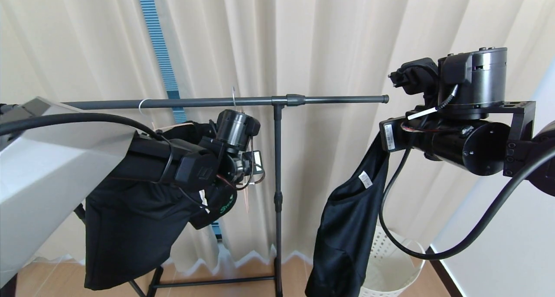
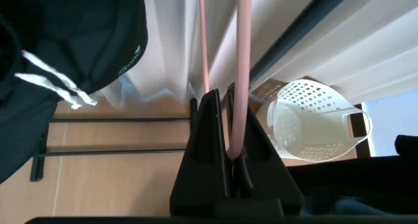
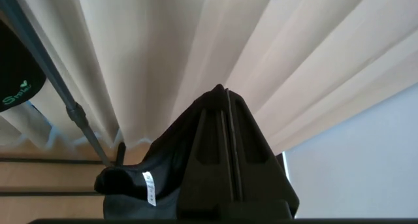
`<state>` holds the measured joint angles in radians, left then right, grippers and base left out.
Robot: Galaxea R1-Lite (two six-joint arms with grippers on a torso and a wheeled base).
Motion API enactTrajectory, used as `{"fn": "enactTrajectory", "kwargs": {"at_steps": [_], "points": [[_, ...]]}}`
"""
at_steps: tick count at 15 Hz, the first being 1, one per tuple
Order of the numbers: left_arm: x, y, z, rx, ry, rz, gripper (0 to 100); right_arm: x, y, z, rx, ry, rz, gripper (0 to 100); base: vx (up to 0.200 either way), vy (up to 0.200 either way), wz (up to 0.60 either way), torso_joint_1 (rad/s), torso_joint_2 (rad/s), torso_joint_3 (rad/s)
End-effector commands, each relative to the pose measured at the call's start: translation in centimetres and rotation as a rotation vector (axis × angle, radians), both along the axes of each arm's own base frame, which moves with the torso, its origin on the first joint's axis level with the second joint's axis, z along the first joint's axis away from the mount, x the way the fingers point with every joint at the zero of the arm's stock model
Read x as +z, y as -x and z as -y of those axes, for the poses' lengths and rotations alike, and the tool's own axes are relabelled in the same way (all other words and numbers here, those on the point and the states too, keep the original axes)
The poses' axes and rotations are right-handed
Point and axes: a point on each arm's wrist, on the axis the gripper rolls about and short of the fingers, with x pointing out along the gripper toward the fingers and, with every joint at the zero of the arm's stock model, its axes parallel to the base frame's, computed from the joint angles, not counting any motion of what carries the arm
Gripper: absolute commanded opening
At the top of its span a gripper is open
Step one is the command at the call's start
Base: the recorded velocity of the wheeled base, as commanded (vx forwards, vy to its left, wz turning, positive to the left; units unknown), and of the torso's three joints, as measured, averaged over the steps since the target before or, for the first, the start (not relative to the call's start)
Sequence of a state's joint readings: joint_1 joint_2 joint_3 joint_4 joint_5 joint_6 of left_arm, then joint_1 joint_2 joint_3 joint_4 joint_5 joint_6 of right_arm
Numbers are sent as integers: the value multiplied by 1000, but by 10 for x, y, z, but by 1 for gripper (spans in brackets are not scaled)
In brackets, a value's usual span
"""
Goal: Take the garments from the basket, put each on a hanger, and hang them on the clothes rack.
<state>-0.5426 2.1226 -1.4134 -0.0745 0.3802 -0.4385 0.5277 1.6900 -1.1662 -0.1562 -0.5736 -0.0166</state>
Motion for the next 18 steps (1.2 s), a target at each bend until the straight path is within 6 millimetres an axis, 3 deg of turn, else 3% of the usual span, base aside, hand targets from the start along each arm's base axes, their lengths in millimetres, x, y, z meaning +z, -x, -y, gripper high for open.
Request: {"fn": "enactTrajectory", "kwargs": {"at_steps": [1,3,5,11,13,15,16,18], "points": [[18,19,-5,-8,9,23,0,0,0,-1,2,0,1,0,0,0,0,0,0,0],[24,28,-9,-11,11,27,0,0,0,0,2,1,0,0,0,0,0,0,0,0],[34,51,-12,-39,9,30,0,0,0,0,0,1,0,0,0,0,0,0,0,0],[37,110,-35,-143,-103,3,0,2,2,0,2,-3,6,0,0,0,0,0,0,0],[36,126,-47,-164,-132,-6,0,2,3,1,2,-3,5,0,0,0,0,0,0,0],[30,156,-68,-212,-202,-25,0,3,9,4,5,-5,7,0,0,0,0,0,0,0],[29,158,-69,-214,-207,-26,0,3,9,4,3,-4,8,0,0,0,0,0,0,0],[23,193,-93,-305,-236,-38,0,3,9,3,6,-4,6,0,0,0,0,0,0,0]]}}
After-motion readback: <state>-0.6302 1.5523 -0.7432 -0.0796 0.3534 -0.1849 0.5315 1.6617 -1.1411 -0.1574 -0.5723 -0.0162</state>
